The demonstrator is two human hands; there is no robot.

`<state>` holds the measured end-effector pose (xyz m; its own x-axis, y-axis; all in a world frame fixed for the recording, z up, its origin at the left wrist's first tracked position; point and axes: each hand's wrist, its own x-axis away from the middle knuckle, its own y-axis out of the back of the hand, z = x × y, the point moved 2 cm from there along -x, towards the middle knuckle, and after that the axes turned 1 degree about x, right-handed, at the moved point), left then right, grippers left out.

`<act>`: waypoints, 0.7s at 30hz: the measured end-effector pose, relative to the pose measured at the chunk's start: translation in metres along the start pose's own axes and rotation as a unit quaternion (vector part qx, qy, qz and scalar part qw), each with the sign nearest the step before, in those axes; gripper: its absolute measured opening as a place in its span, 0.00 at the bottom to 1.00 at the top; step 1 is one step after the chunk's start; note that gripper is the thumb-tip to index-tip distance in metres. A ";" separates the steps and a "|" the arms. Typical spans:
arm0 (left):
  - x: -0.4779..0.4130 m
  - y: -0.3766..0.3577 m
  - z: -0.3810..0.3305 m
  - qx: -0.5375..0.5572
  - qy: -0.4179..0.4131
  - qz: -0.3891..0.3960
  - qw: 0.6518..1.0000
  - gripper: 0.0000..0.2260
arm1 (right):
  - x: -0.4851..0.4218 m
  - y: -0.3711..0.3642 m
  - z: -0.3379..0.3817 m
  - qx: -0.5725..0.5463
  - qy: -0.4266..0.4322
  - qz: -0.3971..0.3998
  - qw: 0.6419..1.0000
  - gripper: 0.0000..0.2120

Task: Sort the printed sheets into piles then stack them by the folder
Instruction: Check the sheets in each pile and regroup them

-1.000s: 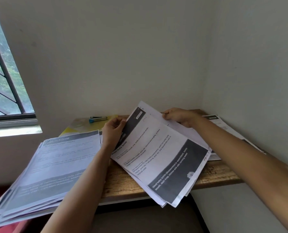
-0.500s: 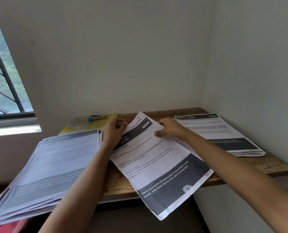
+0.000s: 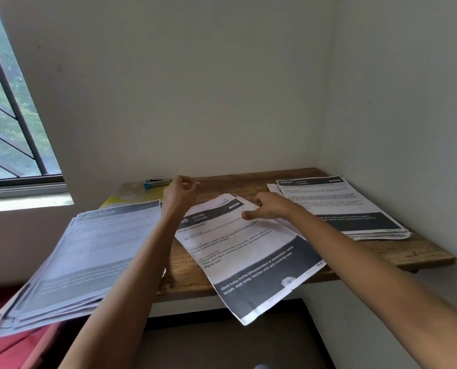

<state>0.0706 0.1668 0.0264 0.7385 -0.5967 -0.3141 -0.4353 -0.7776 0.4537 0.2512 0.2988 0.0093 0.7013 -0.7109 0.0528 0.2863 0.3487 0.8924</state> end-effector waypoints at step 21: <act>0.082 -0.003 0.017 0.057 0.158 0.037 0.985 0.46 | 0.051 -0.001 0.008 -0.173 -0.105 -0.062 0.977 0.18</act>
<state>0.1239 0.1167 -0.0151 0.8185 -0.5745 0.0000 -0.5354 -0.7628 0.3626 0.2813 0.2573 0.0144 0.5075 -0.8582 0.0768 0.5907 0.4114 0.6941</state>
